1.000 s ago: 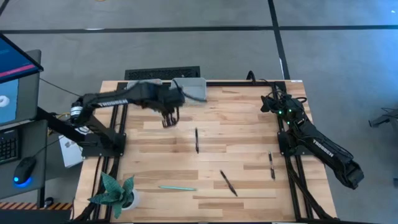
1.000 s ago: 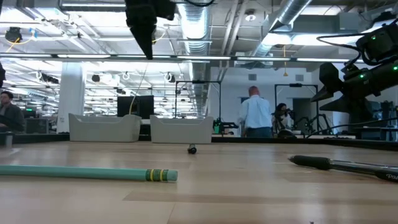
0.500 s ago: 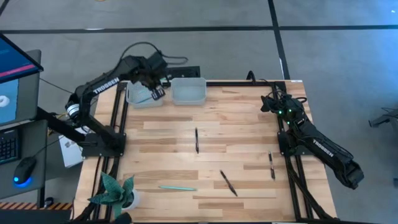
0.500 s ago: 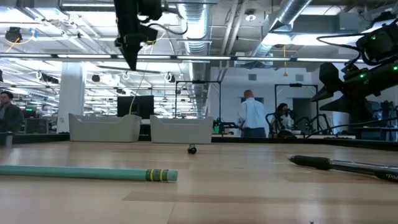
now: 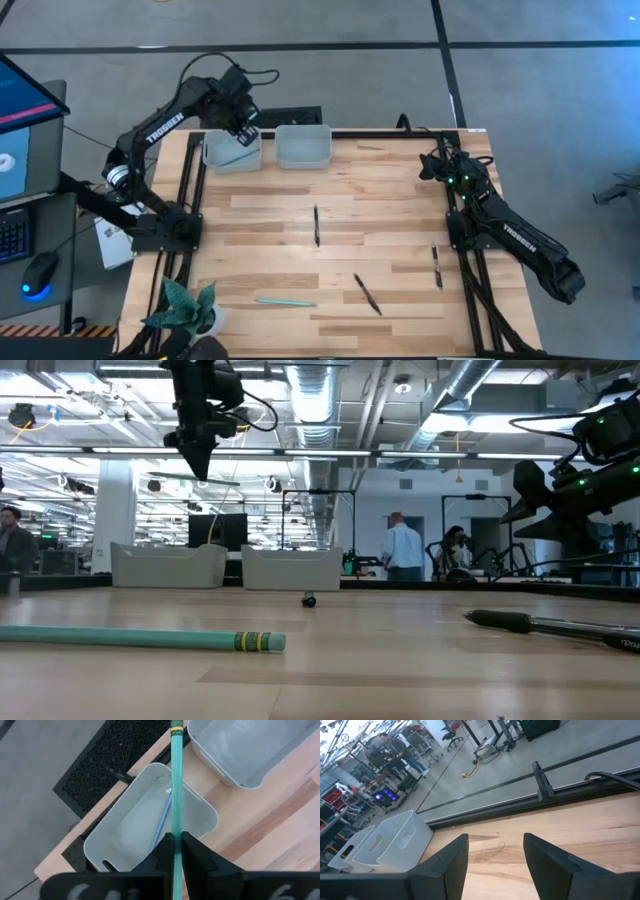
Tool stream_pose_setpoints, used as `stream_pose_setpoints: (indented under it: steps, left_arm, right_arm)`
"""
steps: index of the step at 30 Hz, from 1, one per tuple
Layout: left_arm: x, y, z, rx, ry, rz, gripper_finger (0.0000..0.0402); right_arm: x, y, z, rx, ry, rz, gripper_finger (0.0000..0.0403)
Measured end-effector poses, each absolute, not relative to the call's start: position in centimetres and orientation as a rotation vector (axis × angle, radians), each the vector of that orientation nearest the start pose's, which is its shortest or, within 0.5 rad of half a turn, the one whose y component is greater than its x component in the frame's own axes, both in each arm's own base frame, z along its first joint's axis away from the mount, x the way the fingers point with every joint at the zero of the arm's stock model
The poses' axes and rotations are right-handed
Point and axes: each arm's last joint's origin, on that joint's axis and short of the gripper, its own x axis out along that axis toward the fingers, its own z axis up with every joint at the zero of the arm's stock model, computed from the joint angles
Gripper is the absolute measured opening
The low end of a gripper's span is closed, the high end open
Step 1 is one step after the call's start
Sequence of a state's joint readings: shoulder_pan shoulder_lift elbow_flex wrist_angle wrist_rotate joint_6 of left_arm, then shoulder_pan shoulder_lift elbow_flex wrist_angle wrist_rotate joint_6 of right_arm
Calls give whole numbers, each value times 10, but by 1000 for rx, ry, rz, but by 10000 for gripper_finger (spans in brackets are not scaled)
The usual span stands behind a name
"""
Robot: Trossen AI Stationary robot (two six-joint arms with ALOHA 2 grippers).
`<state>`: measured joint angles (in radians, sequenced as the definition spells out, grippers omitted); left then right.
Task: Sort pens & pencils
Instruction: Put the top green pencil into the left gray bin
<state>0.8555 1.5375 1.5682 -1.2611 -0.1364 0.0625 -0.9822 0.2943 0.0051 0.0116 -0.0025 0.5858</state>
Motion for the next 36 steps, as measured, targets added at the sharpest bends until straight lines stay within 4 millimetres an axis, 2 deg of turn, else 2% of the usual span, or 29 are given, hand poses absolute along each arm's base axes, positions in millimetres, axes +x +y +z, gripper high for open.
stream_pose_setpoints:
  steps: [4, 9, 16, 25, 36]
  left_arm:
    - [181, 219, 329, -429, 1270, 816, 9]
    - [176, 217, 296, -463, 1379, 804, 9]
    - [177, 218, 256, -451, 1379, 808, 9]
    - [175, 218, 231, -451, 1351, 905, 9]
    - [172, 215, 208, -430, 1361, 907, 9]
  right_arm:
    - [62, -93, 141, 672, -38, -1026, 212]
    - [62, -93, 141, 671, -38, -1026, 212]
    - [62, -93, 141, 676, -41, -1026, 212]
    - [62, -93, 141, 695, -52, -1027, 212]
    - [62, -93, 141, 711, -60, -1027, 212]
